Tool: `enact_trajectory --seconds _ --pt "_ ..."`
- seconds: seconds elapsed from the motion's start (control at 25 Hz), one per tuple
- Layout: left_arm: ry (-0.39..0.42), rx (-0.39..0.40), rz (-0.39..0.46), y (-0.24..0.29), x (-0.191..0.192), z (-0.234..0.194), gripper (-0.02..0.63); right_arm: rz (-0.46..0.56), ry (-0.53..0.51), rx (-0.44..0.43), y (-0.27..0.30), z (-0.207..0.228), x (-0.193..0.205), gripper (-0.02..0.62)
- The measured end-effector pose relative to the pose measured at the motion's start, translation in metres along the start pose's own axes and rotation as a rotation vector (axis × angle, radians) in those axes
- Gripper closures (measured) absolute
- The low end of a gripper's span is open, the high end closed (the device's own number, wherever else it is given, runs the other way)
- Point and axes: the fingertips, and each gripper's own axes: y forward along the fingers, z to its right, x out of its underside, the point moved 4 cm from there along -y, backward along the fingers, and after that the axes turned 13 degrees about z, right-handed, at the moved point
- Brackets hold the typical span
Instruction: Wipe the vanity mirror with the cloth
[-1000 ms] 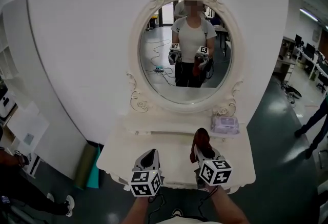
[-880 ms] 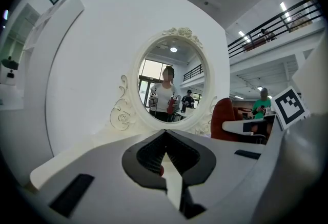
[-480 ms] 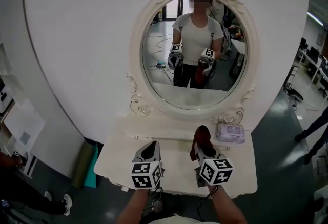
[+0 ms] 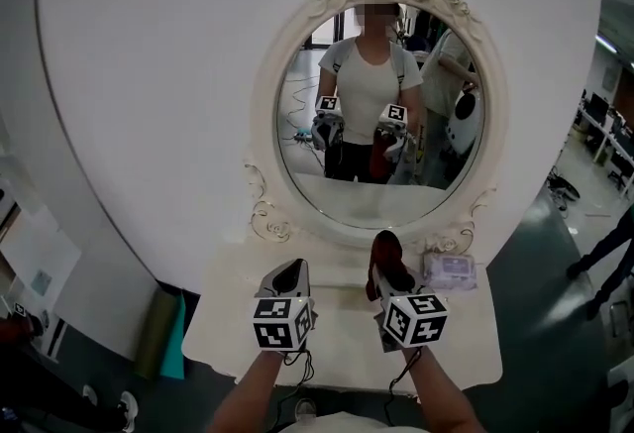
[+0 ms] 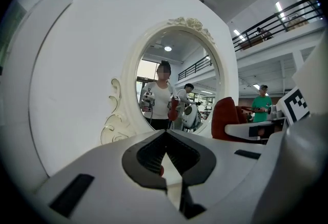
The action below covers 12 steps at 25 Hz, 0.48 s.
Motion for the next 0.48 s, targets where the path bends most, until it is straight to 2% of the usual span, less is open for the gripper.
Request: enact_trajectory --seconds 0.2,0.48 --pt "0.057 0.044 0.032 0.032 -0.042 -0.004 0.6 0.03 -0.084 -0.04 0.032 -0.007 -0.033 0.537" --pt "0.111 0.045 0.148 0.066 -0.132 -0.018 0.6 0.067 -0.36 -0.103 0.076 -0.014 -0.114 0.537"
